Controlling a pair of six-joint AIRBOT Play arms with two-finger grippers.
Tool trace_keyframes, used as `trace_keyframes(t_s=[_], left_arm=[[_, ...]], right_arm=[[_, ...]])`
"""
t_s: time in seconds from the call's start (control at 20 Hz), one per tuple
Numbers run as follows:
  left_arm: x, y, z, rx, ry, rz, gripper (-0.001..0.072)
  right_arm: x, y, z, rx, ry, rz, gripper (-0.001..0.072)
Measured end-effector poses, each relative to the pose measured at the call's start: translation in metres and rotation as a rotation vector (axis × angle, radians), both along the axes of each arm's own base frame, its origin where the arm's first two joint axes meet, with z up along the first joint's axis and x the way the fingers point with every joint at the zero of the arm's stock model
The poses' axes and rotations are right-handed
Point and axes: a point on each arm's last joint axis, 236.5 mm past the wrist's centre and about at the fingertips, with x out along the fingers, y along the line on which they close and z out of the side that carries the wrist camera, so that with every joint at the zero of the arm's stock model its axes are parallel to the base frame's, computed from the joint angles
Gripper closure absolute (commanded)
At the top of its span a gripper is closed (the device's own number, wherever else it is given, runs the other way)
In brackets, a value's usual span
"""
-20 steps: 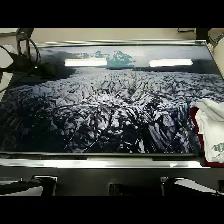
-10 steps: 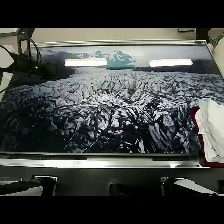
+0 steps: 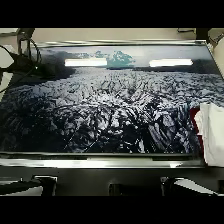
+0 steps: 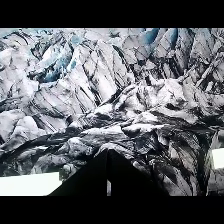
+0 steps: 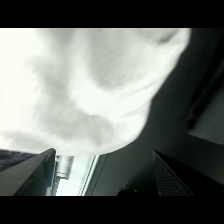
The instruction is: Fold the clothes and pants, and hang the long-sleeved shirts on hangers.
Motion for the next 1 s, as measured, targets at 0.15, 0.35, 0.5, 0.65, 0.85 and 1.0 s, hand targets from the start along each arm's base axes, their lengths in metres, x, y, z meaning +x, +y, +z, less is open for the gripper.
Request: trace_keyframes(t_s=[0.15,0.35,0.5,0.65,0.85,1.0], left_arm=[[0.000,0.000,0.001,0.000,-0.003,0.000,0.0682],[0.010,0.003,0.019,0.054,-0.082,-0.011,0.0684],[0.021,0.039,0.022,0.279,-0.127,0.065,0.0303],[0.016,0.060,-0.002,0.351,-0.035,0.163,-0.0005],[-0.027,0.041,-0.079,0.299,0.245,0.140,-0.0005],[-0.051,0.027,-0.109,0.259,0.306,0.119,-0.0004]], right_arm=[[0.022,-0.015,0.026,-0.074,-0.099,0.025,0.0016],[0.117,-0.049,0.116,-0.357,-0.426,0.182,0.0015],[0.204,-0.020,0.181,-0.545,-0.602,0.417,0.0008],[0.267,0.055,0.187,-0.541,-0.638,0.635,0.0001],[0.287,0.154,0.127,-0.311,-0.504,0.838,0.0002],[0.280,0.204,0.092,-0.184,-0.398,0.942,0.0005]])
